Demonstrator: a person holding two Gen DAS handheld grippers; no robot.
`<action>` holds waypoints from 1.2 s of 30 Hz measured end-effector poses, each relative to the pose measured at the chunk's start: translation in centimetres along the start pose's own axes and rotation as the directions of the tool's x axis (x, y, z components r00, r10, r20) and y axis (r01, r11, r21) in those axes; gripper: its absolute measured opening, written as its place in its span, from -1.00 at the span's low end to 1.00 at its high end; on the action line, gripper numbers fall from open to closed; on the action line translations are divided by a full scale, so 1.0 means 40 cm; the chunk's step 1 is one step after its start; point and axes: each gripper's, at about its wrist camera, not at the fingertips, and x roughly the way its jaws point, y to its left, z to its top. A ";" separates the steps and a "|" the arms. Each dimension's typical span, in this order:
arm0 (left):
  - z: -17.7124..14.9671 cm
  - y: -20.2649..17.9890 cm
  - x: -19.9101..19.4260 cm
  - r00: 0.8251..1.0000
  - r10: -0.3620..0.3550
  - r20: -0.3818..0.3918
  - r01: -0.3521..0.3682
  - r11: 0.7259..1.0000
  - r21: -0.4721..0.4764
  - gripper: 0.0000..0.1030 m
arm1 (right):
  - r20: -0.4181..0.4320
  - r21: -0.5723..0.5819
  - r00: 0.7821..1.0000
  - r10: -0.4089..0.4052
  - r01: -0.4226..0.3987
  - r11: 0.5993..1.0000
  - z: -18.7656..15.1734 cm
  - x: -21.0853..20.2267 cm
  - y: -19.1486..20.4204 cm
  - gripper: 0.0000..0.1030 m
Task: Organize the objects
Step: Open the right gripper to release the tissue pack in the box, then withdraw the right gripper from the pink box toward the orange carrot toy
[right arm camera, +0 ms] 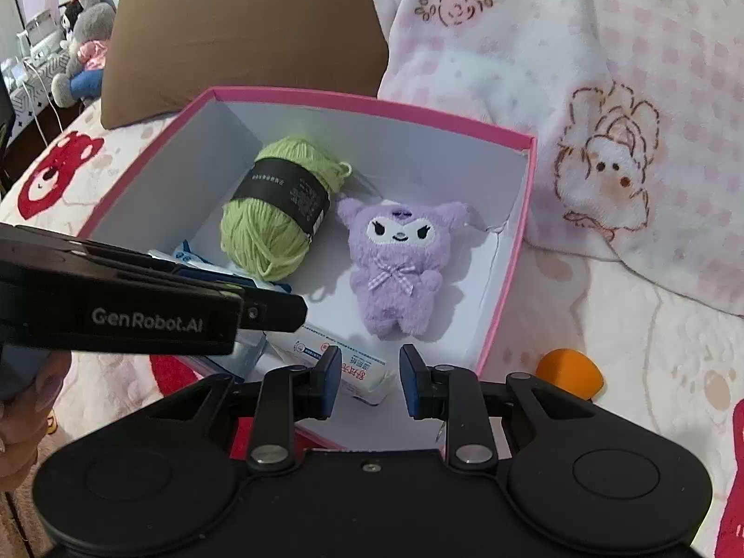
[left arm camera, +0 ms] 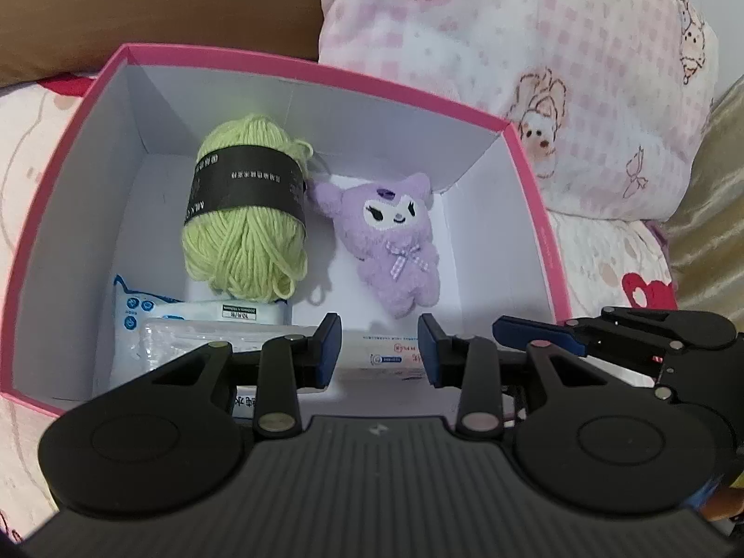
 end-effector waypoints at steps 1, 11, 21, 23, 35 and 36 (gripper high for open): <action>0.001 -0.001 -0.004 1.000 0.003 0.004 -0.003 1.000 0.001 -0.36 | 0.007 0.001 1.000 0.005 -0.005 1.000 -0.001 -0.006 -0.002 -0.43; -0.006 -0.041 -0.089 0.999 0.032 0.005 -0.032 0.999 0.018 -0.36 | 0.056 0.020 0.996 0.076 -0.077 0.997 -0.008 -0.101 -0.002 -0.36; -0.007 -0.121 -0.248 0.998 0.057 0.006 -0.057 0.996 0.072 -0.32 | 0.134 -0.094 0.987 0.094 -0.082 0.992 -0.001 -0.274 0.028 -0.18; -0.014 -0.140 -0.296 0.998 0.052 0.028 -0.054 0.995 0.089 -0.29 | 0.142 -0.111 0.985 0.097 -0.082 0.990 -0.004 -0.306 0.035 -0.04; -0.075 -0.222 -0.485 0.997 0.066 0.032 -0.069 0.991 0.114 0.11 | 0.190 -0.139 0.980 0.057 -0.031 0.990 -0.060 -0.450 0.073 0.69; -0.081 -0.224 -0.493 0.998 0.063 0.025 -0.065 0.991 0.113 0.12 | 0.192 -0.143 0.980 0.054 -0.027 0.989 -0.067 -0.460 0.077 0.69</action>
